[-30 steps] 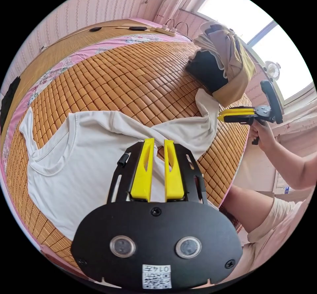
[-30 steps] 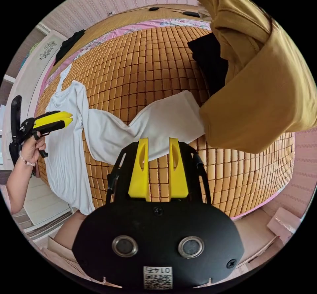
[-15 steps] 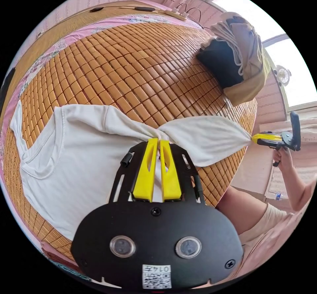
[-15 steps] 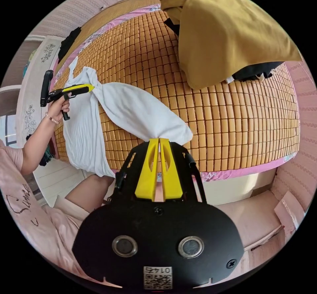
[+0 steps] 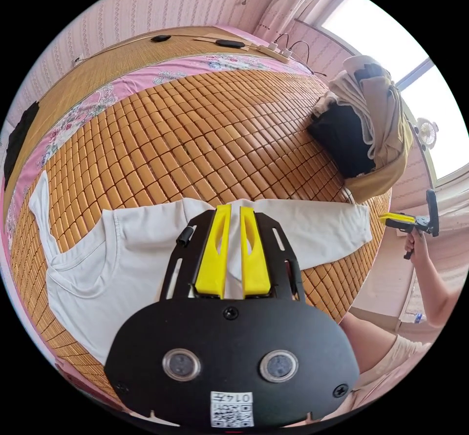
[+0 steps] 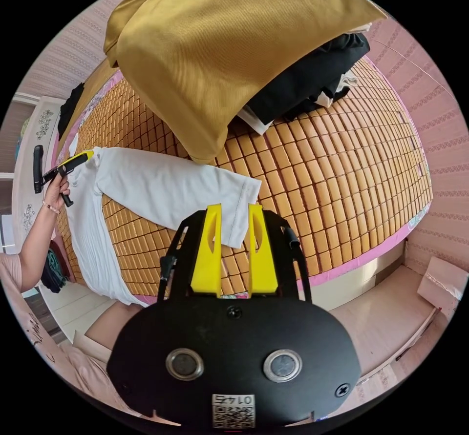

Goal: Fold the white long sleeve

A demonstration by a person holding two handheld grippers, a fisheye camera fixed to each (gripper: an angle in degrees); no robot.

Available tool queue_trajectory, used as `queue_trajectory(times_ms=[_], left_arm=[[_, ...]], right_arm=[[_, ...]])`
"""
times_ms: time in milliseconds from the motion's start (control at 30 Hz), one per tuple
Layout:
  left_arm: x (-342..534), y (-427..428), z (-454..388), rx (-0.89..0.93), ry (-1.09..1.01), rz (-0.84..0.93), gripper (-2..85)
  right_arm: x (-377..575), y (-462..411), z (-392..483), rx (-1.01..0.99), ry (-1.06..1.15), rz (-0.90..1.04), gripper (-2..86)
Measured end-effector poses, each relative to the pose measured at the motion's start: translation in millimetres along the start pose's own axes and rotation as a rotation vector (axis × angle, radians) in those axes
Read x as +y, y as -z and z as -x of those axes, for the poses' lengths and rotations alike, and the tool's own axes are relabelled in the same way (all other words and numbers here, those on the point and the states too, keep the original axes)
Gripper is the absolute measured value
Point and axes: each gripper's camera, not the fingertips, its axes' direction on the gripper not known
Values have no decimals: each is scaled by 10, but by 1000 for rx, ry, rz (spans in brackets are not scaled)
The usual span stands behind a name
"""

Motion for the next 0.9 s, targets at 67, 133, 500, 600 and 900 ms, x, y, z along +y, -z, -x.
queue_trajectory(times_ms=[67, 133, 500, 600, 900], left_arm=[[42, -69, 74, -28, 17, 31, 31], [51, -157, 138, -41, 33, 64, 33], [-51, -303, 158, -92, 69, 49, -9], [-16, -265, 185, -79, 72, 43, -8], [566, 483, 144, -12, 57, -42, -4]], right_arm=[[3, -98, 46, 17, 5, -18, 90], [-27, -153, 57, 28, -16, -41, 75], [-199, -126, 118, 240, -2, -56, -8], [-284, -52, 106, 217, -3, -69, -9], [-204, 545, 372, 18, -65, -197, -6]])
